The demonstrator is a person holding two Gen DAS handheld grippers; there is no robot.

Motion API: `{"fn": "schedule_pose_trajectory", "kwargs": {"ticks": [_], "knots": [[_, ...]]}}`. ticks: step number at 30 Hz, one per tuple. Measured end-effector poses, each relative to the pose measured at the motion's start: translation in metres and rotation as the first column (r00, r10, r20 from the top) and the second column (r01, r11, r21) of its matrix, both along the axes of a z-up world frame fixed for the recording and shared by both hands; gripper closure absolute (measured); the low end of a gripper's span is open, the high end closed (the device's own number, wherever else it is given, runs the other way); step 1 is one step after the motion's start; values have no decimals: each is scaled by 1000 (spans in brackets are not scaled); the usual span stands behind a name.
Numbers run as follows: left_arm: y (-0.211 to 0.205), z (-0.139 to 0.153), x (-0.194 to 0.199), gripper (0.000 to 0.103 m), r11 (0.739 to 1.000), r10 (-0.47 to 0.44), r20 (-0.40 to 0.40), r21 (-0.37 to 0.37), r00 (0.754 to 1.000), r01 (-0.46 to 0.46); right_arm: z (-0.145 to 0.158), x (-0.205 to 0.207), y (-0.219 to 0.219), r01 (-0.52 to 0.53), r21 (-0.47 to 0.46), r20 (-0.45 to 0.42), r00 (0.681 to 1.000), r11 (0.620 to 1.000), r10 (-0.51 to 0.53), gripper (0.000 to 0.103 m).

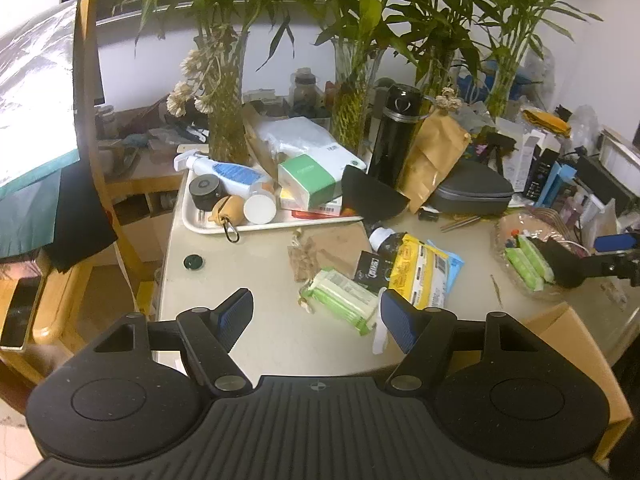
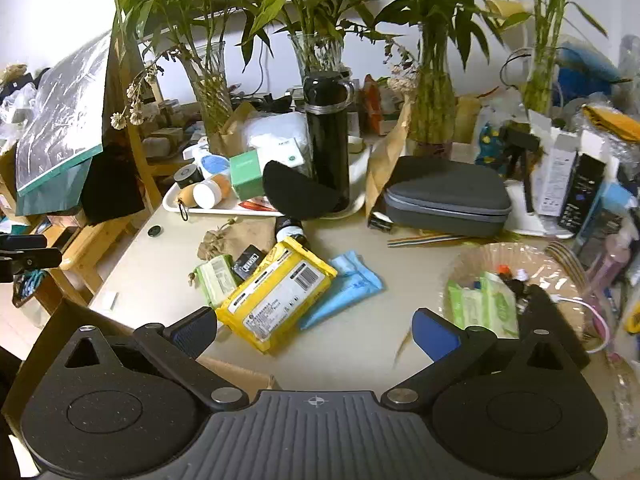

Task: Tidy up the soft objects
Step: 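Move the right tool toward the yellow wet-wipe pack, then lower the right tool onto the yellow wet-wipe pack and close it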

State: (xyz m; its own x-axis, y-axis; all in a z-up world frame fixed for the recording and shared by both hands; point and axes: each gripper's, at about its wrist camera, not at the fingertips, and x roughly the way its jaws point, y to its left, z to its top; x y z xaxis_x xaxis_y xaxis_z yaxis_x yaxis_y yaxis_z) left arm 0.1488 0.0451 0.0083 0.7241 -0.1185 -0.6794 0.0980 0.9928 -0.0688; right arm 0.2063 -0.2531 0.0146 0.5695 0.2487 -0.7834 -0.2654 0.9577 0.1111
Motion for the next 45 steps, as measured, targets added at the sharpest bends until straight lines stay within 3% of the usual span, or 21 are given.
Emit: {"fn": "schedule_pose_trajectory", "kwargs": {"ticks": [10,23,27,34,45], "knots": [[12,-22,22,33,1000,18,5,0,1000,-18,-34,36,-8,-51,81,-44,998,995,55,0],[32,-31,31,33,992,110,19,-59,994,-109,-83,106,-9,-21,266,-218,972,964,82,0],[35,-31,31,33,991,116,12,-76,993,-114,-102,126,-2,-2,310,-292,952,951,97,0],[43,-34,34,33,983,141,-24,-119,990,-143,-123,148,11,9,295,-377,920,956,108,0],[42,-37,37,33,984,141,-47,-102,989,-145,-168,185,21,168,301,-599,800,939,48,0]]}}
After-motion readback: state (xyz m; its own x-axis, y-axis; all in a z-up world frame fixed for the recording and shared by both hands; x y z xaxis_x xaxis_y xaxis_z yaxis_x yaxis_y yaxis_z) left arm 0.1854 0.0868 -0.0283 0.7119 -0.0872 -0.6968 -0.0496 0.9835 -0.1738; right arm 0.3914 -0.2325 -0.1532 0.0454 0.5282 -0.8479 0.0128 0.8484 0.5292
